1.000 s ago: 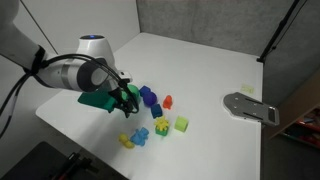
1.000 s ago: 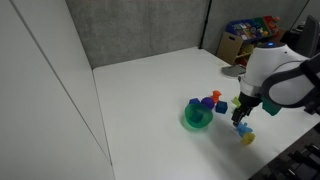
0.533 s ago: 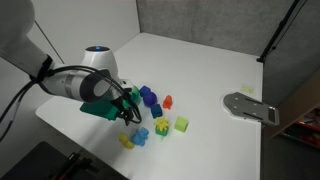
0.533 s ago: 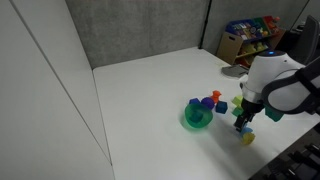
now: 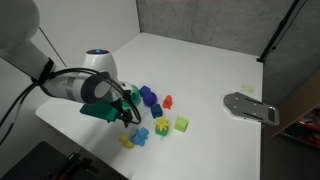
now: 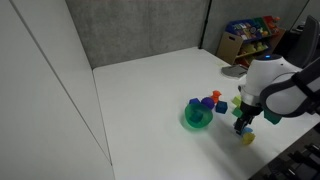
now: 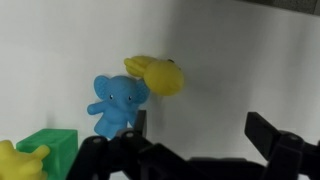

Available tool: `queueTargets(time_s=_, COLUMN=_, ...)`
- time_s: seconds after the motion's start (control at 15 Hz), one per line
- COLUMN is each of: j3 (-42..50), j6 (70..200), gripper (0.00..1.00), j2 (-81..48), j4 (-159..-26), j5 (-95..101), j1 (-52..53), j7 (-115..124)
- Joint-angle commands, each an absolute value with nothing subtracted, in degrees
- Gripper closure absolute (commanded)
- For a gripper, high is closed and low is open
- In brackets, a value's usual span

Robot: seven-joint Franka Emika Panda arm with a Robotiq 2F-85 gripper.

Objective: Place the yellow bear toy next to the orange one

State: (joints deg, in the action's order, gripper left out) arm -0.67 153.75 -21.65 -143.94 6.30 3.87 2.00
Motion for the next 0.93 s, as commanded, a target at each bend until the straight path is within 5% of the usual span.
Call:
queueTargets(time_s=0.0, j3=1.9, j6=152.45, gripper=0.0, j2=-25.31, j4=-141.0, j5=9.12, j1=6.35, j7=4.65)
queueTargets(time_s=0.87, j3=4.39, j6=146.46, gripper=0.0, j2=-33.19, j4=-134.97, j5=11.47, j1=8.36, j7=4.43)
